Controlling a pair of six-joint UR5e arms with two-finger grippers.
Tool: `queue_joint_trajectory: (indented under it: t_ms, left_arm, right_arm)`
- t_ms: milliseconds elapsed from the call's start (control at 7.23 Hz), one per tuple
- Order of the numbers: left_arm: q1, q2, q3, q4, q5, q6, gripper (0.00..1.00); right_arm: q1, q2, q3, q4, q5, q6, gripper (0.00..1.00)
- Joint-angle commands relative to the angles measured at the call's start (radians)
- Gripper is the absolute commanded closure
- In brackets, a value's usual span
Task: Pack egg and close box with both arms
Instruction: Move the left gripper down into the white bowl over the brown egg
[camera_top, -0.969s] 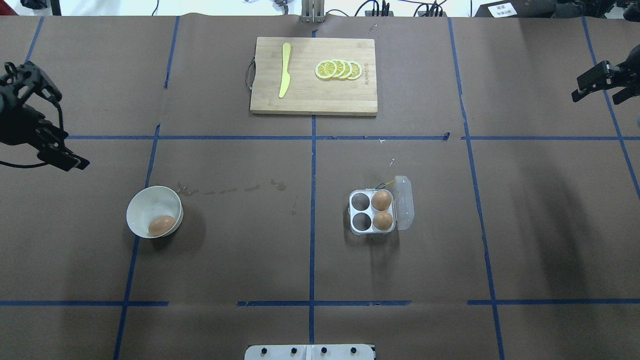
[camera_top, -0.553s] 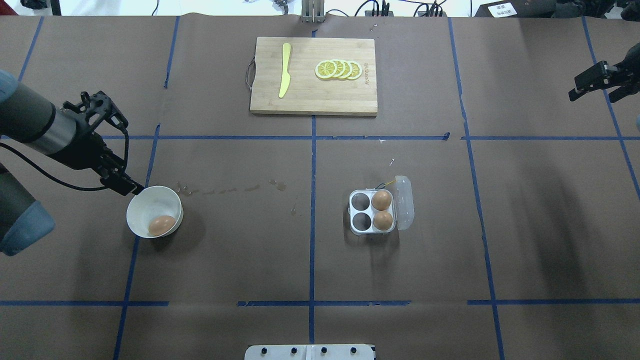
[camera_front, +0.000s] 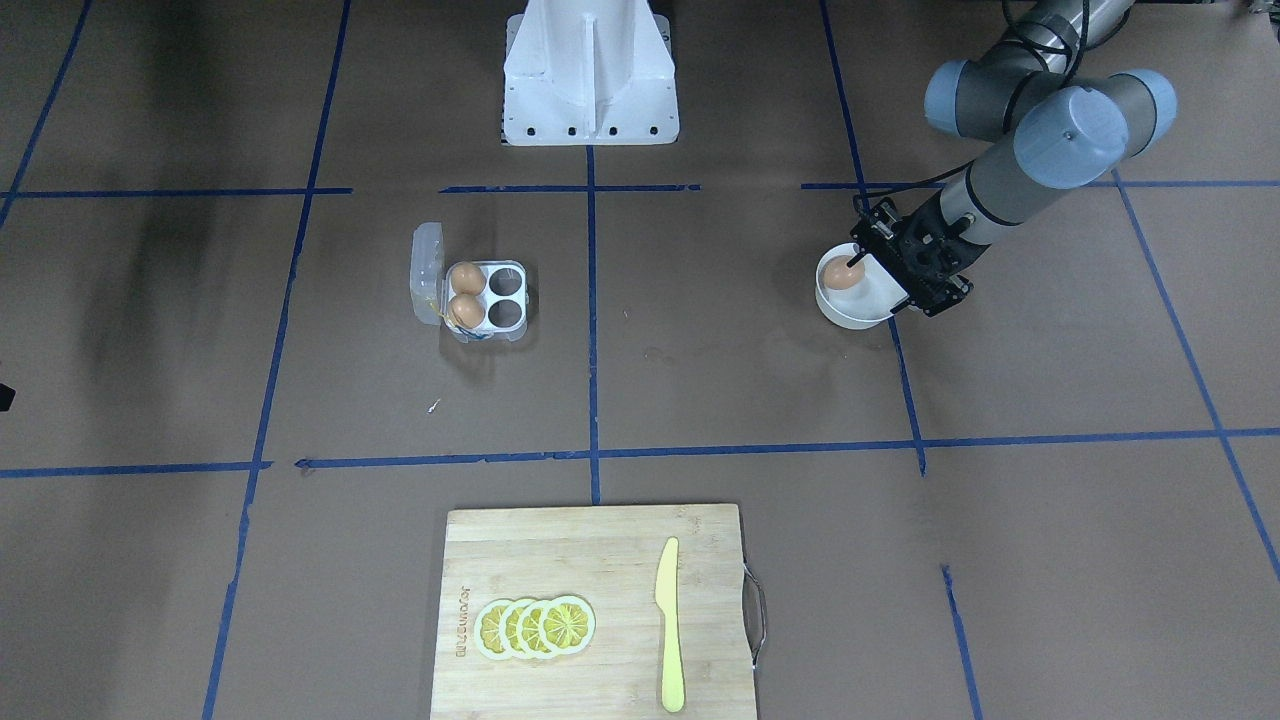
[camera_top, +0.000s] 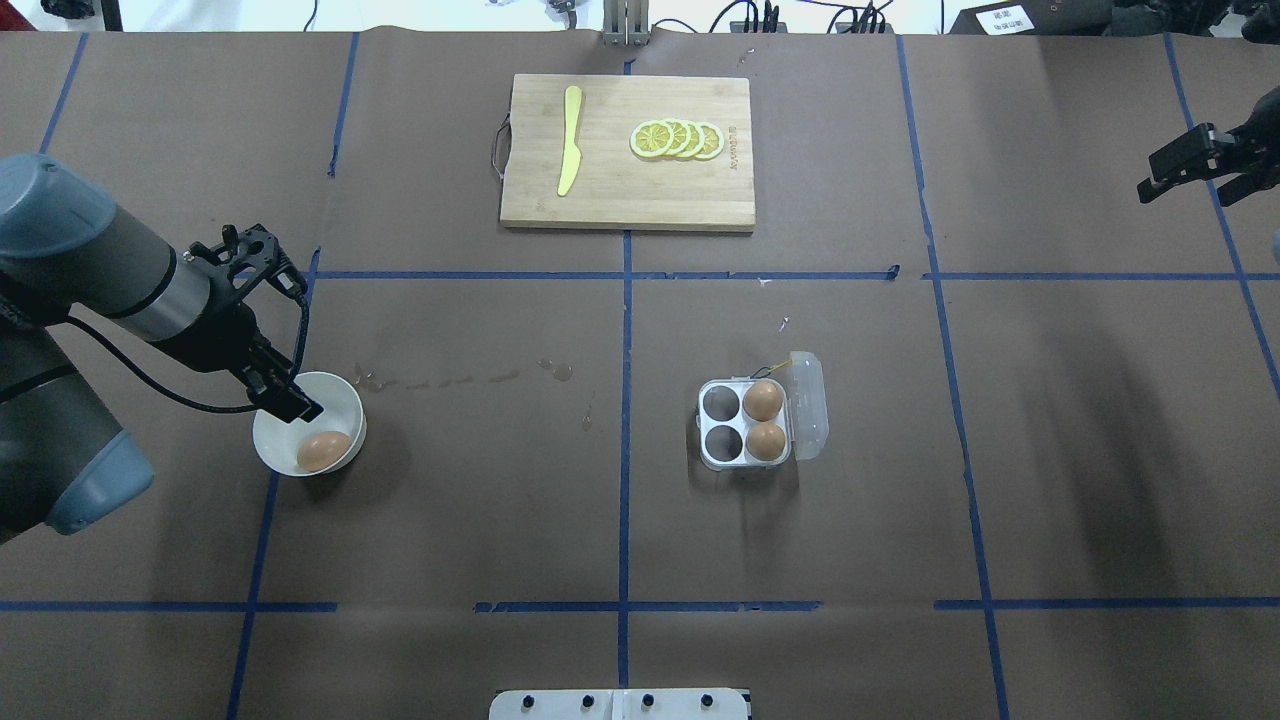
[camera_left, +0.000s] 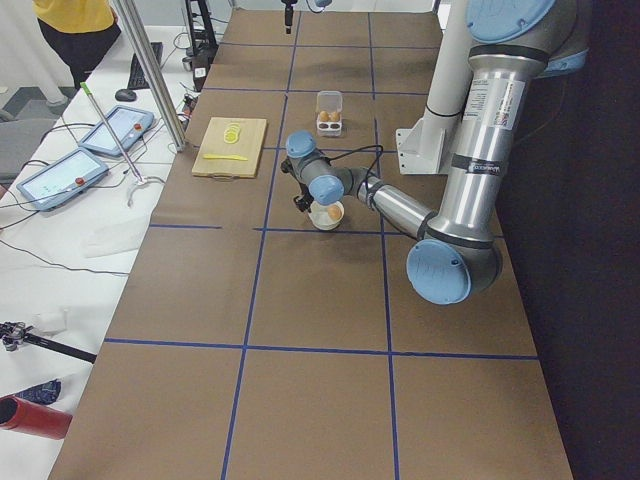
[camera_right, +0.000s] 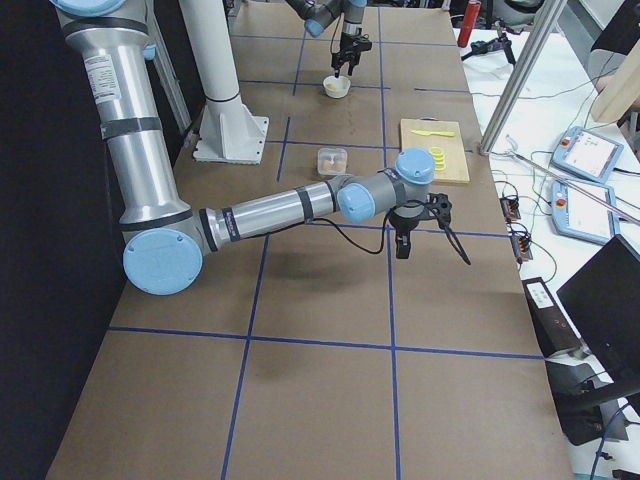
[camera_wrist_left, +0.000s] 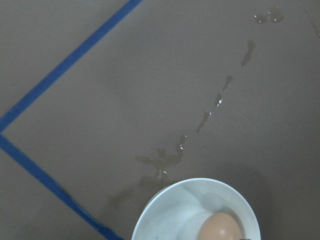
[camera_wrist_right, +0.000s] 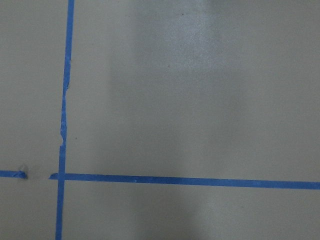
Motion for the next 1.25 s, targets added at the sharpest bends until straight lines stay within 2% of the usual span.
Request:
queue_joint_trajectory:
  t_ms: [0,1107]
  left_arm:
    - [0.012,-0.001,0.01,0.0,-0.001,-0.002,0.21]
    - [0.063,-0.001,0.033,0.0,-0.003,-0.005,0.28]
  right_arm:
    - [0.0,0.0,-0.004,0.0,-0.002,-0.001,0.0]
    - [-0.002,0.0,-0.011,0.0,-0.002,-0.001,0.0]
